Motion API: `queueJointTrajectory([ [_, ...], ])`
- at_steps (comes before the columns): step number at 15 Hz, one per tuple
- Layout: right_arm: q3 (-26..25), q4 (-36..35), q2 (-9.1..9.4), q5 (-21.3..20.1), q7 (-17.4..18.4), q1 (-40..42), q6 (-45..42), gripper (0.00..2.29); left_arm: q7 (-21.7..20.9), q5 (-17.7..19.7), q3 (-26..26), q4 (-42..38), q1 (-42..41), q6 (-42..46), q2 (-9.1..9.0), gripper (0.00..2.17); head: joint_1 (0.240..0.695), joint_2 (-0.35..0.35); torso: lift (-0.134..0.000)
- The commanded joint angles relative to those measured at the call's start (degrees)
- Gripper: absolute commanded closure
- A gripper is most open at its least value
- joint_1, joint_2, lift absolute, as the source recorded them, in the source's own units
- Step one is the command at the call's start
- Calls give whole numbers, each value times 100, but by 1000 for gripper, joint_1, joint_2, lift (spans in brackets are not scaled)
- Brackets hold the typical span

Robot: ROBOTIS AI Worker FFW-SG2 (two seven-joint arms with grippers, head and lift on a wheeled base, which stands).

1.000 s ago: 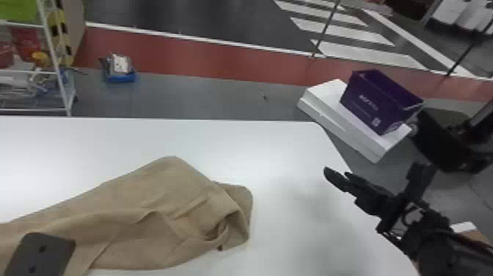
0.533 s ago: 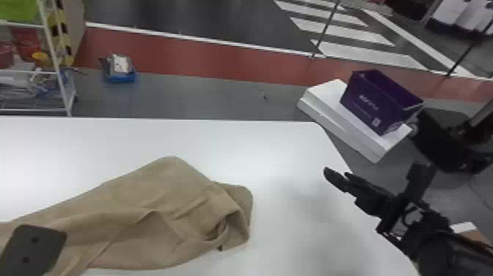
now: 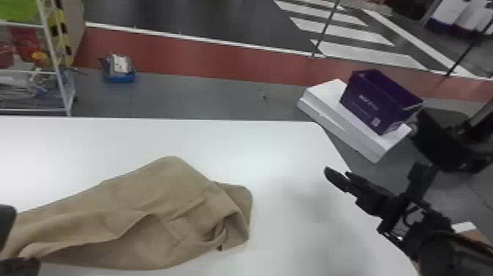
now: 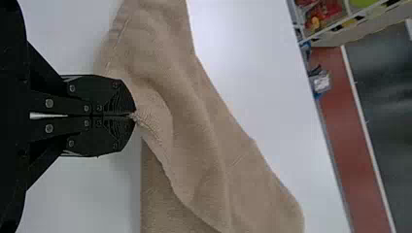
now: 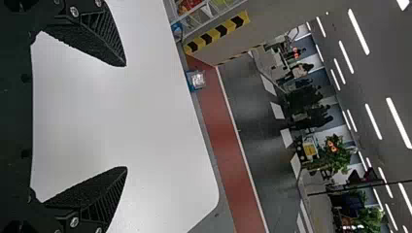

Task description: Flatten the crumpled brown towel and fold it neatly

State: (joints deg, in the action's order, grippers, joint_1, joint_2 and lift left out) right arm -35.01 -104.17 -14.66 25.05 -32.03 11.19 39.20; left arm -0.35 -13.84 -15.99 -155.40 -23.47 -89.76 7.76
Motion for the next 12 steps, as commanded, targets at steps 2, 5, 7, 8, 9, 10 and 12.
queueJointTrajectory([
  [2, -67, 2, -2, 9, -14, 67, -21, 127, -149, -23, 677, -887, -132, -27, -20, 1474, 695, -350, -124],
  [5, -111, 37, -29, 9, -14, 67, -39, 127, -228, 21, 1459, -1256, -580, -27, -73, 1474, 695, -312, -124],
  [7, -50, 28, -29, 0, -14, 67, -39, 127, -615, 39, 1907, -1265, -694, -27, -319, 1474, 695, -286, -124],
  [8, -23, 28, -29, -9, -14, 67, -39, 127, -817, 39, 2136, -1265, -782, -27, -442, 1474, 695, -265, -124],
  [9, 3, 28, -29, -9, -14, 67, -39, 127, -940, 56, 2329, -1256, -835, -27, -530, 1474, 695, -255, -124],
  [10, 12, 28, -37, -18, -14, 67, -39, 127, -967, 65, 2470, -1239, -870, -27, -591, 1474, 695, -247, -124],
  [12, 29, -16, -37, -53, -84, 67, -57, 127, -1011, 65, 2584, -1195, -888, -27, -591, 1457, 695, -226, -124],
])
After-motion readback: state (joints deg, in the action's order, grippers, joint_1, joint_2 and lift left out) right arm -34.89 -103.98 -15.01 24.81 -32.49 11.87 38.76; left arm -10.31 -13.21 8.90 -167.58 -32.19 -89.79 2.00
